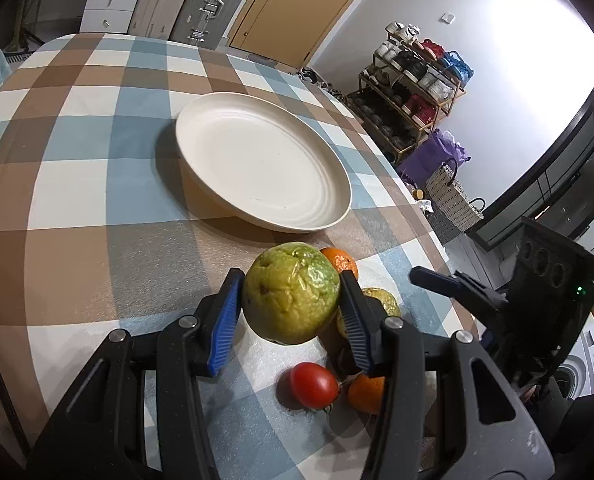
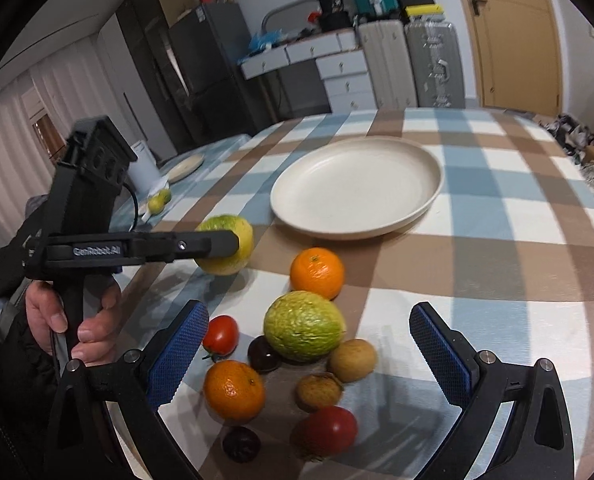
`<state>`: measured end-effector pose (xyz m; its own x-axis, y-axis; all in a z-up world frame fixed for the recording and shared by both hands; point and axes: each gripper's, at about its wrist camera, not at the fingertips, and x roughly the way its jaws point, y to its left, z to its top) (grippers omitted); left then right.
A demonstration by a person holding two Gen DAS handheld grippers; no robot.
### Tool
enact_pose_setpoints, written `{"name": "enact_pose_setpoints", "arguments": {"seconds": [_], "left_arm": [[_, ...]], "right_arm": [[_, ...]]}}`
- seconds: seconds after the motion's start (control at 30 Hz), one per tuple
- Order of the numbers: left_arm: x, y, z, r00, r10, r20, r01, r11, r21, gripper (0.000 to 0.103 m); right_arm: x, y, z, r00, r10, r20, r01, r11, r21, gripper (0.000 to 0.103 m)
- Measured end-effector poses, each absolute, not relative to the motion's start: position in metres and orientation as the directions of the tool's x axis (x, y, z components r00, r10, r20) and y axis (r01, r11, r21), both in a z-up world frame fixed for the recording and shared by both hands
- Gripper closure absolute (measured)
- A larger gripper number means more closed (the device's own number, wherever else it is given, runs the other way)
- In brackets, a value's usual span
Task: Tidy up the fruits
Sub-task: 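Lift the large guava with the left tool while the right tool carries the smaller guava toward the plate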
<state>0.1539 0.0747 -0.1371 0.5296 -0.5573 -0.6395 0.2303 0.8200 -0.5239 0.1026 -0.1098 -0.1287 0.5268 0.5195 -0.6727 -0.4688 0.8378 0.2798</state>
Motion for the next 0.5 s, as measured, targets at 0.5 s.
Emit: {"name": "enact_pose_setpoints", "arguments": {"seconds": [0.5], "left_arm": [[0.147, 0.091, -0.142, 0.542, -0.552, -0.634, 0.209, 0.819, -0.534, 0.058]], "right_arm": [[0.123, -0.086, -0.147, 0.441, 0.486, -0.754, -0.478, 0.839, 0.261, 0.019]]}}
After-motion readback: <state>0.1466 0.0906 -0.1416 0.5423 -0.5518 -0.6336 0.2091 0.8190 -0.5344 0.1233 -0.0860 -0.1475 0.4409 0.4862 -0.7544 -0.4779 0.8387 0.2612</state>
